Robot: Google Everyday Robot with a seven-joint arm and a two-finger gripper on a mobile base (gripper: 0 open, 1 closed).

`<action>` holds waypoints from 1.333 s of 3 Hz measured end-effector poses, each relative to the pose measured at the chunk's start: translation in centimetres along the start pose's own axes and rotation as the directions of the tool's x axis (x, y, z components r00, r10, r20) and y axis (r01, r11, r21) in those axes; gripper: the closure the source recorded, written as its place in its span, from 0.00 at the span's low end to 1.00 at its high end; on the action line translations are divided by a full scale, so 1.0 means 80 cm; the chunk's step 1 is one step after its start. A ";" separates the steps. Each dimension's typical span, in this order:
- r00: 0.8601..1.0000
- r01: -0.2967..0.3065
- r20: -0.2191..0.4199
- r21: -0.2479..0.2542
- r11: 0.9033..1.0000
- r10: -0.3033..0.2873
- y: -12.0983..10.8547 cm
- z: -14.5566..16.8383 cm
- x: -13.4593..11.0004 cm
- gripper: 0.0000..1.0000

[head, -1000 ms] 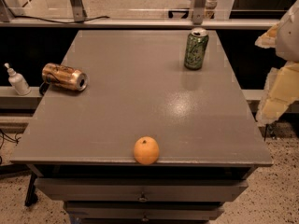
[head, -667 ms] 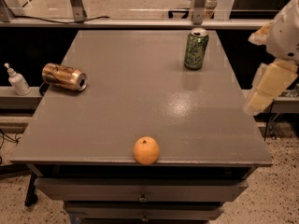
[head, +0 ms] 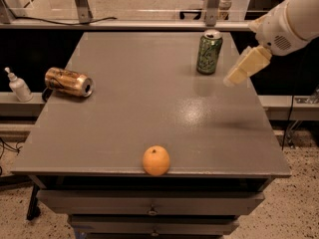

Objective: Move green can near orange can

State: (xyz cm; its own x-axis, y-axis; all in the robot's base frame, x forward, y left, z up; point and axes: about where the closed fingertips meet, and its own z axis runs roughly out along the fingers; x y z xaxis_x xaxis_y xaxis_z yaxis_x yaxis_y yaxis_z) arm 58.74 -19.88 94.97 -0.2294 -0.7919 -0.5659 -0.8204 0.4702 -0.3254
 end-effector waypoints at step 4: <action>0.801 -0.372 0.492 -0.037 0.927 0.341 -0.114 0.128 -0.014 0.00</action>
Offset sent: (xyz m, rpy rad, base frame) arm 0.1241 -0.0208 -0.0341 0.4782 -0.1702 -0.2048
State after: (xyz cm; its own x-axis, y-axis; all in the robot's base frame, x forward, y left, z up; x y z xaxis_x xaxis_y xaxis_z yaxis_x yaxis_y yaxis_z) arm 71.81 -19.26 90.83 -0.2062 -0.2826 -0.9368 -0.6951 0.7161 -0.0630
